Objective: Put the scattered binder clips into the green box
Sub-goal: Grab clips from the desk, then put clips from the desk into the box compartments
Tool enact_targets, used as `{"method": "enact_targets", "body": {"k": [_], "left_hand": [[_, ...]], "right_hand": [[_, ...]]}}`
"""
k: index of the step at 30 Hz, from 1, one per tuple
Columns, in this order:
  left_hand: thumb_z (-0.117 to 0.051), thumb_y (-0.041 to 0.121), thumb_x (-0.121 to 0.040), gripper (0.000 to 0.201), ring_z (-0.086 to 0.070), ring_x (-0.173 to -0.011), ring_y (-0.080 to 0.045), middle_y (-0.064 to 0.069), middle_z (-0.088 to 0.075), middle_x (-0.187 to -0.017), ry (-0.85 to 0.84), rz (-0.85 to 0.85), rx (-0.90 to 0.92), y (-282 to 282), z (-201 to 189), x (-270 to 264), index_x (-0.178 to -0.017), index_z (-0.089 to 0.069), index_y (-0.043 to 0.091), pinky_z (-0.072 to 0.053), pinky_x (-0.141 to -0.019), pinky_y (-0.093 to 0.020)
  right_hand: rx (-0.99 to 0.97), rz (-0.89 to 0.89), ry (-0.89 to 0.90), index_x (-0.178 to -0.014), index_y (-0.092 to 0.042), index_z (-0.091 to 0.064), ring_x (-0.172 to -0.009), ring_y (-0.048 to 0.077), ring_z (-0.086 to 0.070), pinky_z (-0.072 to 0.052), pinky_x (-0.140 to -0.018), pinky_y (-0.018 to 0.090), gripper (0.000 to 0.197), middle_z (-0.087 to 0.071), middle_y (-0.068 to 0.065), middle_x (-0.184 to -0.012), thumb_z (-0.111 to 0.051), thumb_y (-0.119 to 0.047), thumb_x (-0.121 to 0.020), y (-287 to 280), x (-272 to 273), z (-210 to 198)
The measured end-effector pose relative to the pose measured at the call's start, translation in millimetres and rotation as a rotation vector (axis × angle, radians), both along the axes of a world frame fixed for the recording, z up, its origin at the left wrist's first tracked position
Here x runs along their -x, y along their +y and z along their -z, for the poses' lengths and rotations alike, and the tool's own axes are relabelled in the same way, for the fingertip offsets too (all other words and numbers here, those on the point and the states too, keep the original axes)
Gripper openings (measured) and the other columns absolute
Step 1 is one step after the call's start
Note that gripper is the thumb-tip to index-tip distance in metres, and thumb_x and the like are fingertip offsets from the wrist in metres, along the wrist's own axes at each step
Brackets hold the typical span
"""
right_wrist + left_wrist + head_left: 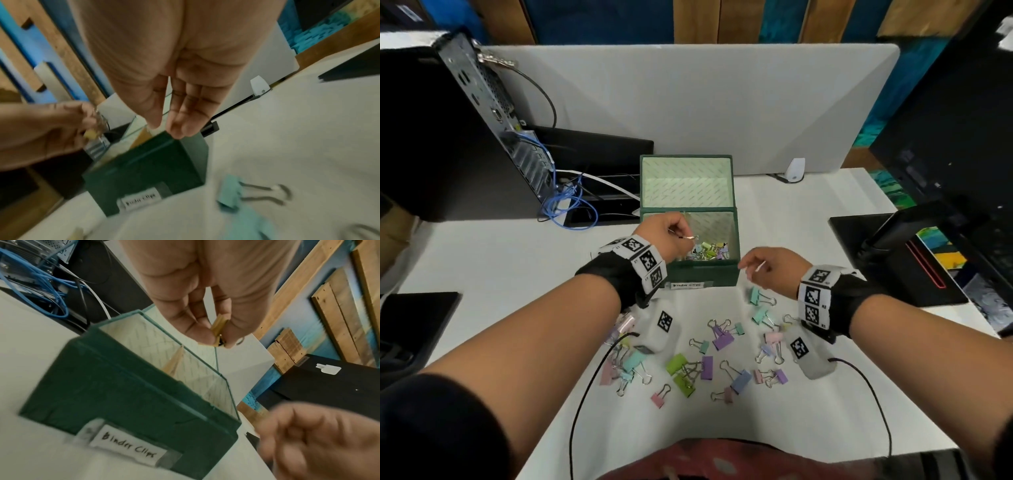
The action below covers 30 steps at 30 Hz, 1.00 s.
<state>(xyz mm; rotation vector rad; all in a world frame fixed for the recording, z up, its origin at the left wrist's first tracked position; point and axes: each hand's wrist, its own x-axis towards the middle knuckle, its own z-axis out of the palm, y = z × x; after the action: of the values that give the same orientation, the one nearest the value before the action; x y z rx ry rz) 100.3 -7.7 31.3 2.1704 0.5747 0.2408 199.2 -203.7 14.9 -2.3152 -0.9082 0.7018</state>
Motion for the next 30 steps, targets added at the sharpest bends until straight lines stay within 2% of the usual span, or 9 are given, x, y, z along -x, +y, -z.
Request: {"method": "enact_targets", "body": {"k": [3, 6, 8, 10, 12, 15, 18, 22, 30], "left_hand": [[-0.069, 0.010, -0.077, 0.016, -0.048, -0.059, -0.004, 0.010, -0.053, -0.065, -0.034, -0.056, 0.034, -3.1, -2.8, -14.9, -0.070, -0.059, 0.021, -0.043, -0.050, -0.010], [-0.068, 0.017, -0.081, 0.007, -0.052, -0.066, -0.007, 0.008, -0.056, -0.073, -0.012, -0.066, 0.086, -7.7, -4.8, -22.0, -0.087, -0.065, 0.017, -0.043, -0.054, -0.010], [-0.065, 0.024, -0.084, 0.021, -0.054, -0.080, -0.010, 0.006, -0.057, -0.089, 0.048, -0.031, 0.097, -10.4, -3.0, -23.3, -0.104, -0.065, 0.018, -0.043, -0.065, -0.012], [-0.062, 0.029, -0.086, 0.029, -0.053, -0.092, -0.010, 0.006, -0.057, -0.103, 0.114, -0.005, 0.046, -12.8, -0.7, -20.3, -0.114, -0.061, 0.021, -0.039, -0.078, -0.019], [-0.063, 0.028, -0.086, 0.029, -0.054, -0.095, -0.012, 0.005, -0.058, -0.107, 0.136, 0.024, 0.039, -16.2, 2.1, -13.5, -0.114, -0.061, 0.021, -0.039, -0.078, -0.021], [-0.066, 0.019, -0.083, 0.025, -0.056, -0.085, -0.011, 0.004, -0.060, -0.096, 0.173, 0.098, 0.023, -22.1, 7.8, 4.2, -0.108, -0.064, 0.019, -0.045, -0.070, -0.017], [-0.067, 0.014, -0.080, 0.025, -0.056, -0.081, -0.010, 0.008, -0.057, -0.088, 0.326, 0.322, -0.096, -26.3, 22.1, 22.4, -0.103, -0.065, 0.023, -0.050, -0.076, -0.021], [-0.066, 0.022, -0.077, 0.030, -0.051, -0.081, -0.010, 0.010, -0.054, -0.090, 0.586, 0.579, -0.289, -35.2, 43.9, 37.7, -0.106, -0.063, 0.029, -0.050, -0.084, -0.030], [-0.069, 0.023, -0.075, 0.032, -0.056, -0.093, -0.019, 0.000, -0.060, -0.107, 0.641, 0.648, -0.323, -55.8, 61.1, 39.7, -0.107, -0.061, 0.023, -0.047, -0.084, -0.029]], "right_hand": [[0.227, -0.142, -0.050, -0.102, -0.021, -0.066, -0.084, 0.010, -0.053, -0.039, -0.071, 0.018, 0.028, -0.066, -0.002, -0.103, -0.048, -0.006, -0.086, -14.9, 7.1, 8.1], [0.348, -0.218, -0.028, -0.109, -0.022, -0.065, -0.085, 0.009, -0.052, -0.039, -0.077, 0.019, 0.033, -0.066, -0.003, -0.106, -0.046, -0.009, -0.087, -20.9, 13.7, 12.9], [0.377, -0.234, -0.030, -0.112, -0.023, -0.064, -0.086, 0.010, -0.053, -0.038, -0.077, 0.020, 0.031, -0.062, -0.005, -0.099, -0.044, -0.013, -0.090, -21.4, 16.3, 13.6], [0.403, -0.267, -0.041, -0.115, -0.022, -0.063, -0.091, 0.011, -0.052, -0.038, -0.080, 0.021, 0.032, -0.061, -0.003, -0.106, -0.048, -0.012, -0.088, -21.0, 17.8, 13.8], [0.426, -0.311, -0.069, -0.116, -0.022, -0.061, -0.099, 0.014, -0.053, -0.038, -0.082, 0.021, 0.035, -0.059, -0.001, -0.117, -0.055, -0.011, -0.083, -21.3, 18.9, 15.3], [0.460, -0.394, -0.100, -0.122, -0.025, -0.056, -0.103, 0.018, -0.053, -0.040, -0.082, 0.025, 0.041, -0.054, 0.002, -0.120, -0.062, -0.018, -0.082, -21.2, 21.6, 20.4], [0.500, -0.496, -0.132, -0.126, -0.027, -0.050, -0.110, 0.022, -0.052, -0.041, -0.088, 0.029, 0.046, -0.051, 0.005, -0.124, -0.064, -0.022, -0.082, -17.5, 23.8, 28.6], [0.523, -0.518, -0.183, -0.128, -0.028, -0.047, -0.115, 0.024, -0.051, -0.042, -0.092, 0.032, 0.047, -0.046, 0.004, -0.129, -0.062, -0.023, -0.084, -16.5, 25.1, 34.4], [0.496, -0.484, -0.250, -0.126, -0.029, -0.048, -0.115, 0.024, -0.049, -0.044, -0.091, 0.033, 0.045, -0.048, 0.003, -0.127, -0.061, -0.026, -0.083, -15.3, 26.6, 38.8]]}}
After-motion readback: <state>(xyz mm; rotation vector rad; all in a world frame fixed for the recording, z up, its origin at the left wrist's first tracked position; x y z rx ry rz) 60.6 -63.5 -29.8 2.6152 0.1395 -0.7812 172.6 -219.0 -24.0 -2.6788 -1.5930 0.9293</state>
